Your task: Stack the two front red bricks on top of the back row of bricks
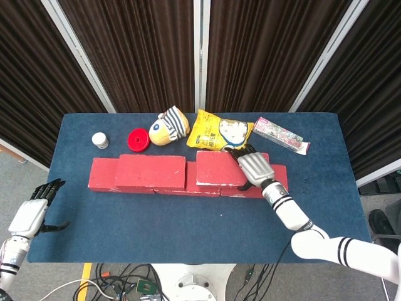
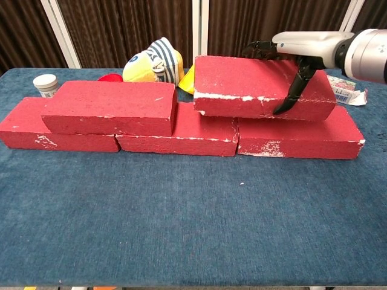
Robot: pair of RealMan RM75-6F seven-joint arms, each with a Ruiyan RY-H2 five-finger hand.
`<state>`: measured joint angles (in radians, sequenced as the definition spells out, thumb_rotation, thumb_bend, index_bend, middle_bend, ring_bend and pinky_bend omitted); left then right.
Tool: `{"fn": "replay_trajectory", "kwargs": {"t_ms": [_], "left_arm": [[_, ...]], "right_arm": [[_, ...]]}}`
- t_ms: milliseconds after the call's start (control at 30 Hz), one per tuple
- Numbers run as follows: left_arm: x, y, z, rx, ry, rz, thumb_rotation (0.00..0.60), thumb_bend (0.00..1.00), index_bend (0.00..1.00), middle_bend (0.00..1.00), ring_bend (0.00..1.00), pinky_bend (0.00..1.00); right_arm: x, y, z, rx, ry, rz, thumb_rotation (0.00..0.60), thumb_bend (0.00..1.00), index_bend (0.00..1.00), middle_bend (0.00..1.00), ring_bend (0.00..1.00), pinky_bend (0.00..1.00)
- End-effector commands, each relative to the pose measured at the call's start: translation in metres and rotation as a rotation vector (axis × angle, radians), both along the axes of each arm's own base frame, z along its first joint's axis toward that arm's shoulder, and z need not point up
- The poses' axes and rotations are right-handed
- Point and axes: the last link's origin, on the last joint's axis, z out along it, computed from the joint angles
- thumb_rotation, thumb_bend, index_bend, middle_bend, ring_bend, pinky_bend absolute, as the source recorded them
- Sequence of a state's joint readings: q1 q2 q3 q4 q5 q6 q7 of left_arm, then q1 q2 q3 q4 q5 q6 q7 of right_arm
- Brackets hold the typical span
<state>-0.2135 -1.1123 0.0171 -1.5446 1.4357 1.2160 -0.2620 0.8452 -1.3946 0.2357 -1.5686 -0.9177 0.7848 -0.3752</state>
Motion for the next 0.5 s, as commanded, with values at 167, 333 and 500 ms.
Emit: {"fn": "replay_trajectory", "kwargs": {"t_ms": [167, 333, 500], "left_arm": [[-0.003, -0.001, -0.001, -0.020, -0.026, 0.010, 0.600, 0.13, 0.00, 0.00, 0.00, 0.00], [-0.007, 0.001, -0.001, -0.038, -0.051, 0.027, 0.600, 0.13, 0.00, 0.00, 0.00, 0.00], [-0.010, 0.002, -0.003, -0.046, -0.066, 0.034, 0.600, 0.13, 0.00, 0.00, 0.00, 0.00]], "right_arm": [[0.006, -0.003, -0.014, 0.037, 0.029, -0.033, 0.600, 0.06, 0.00, 0.28, 0.15, 0.00], [0.016, -0.006, -0.020, 0.081, 0.038, -0.039, 0.600, 0.06, 0.00, 0.28, 0.15, 0.00], [0.019, -0.010, -0.024, 0.088, 0.050, -0.049, 0.600, 0.06, 0.00, 0.28, 0.15, 0.00]]}}
